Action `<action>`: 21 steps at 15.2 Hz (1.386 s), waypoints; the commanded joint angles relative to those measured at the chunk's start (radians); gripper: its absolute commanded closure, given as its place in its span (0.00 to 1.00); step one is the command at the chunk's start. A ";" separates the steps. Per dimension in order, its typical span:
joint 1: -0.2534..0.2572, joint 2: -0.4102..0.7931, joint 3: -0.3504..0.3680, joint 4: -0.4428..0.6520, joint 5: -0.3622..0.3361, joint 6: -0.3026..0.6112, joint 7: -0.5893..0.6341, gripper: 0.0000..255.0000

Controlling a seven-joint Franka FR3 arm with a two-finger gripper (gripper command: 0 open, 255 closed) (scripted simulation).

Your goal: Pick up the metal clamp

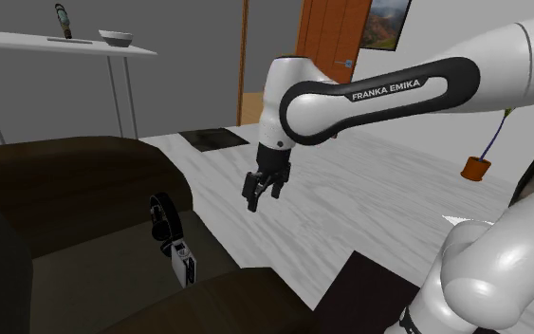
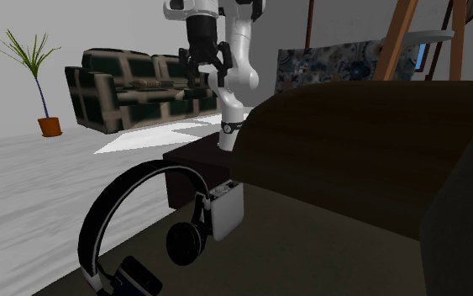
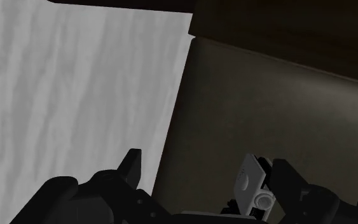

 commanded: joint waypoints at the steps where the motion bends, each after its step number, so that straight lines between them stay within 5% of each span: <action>1: 0.001 0.063 0.029 0.006 -0.012 0.061 0.041 0.00; 11: 0.020 0.458 0.111 0.205 -0.198 0.244 0.290 0.00; 21: 0.145 0.868 0.053 0.552 -0.399 0.274 0.495 0.00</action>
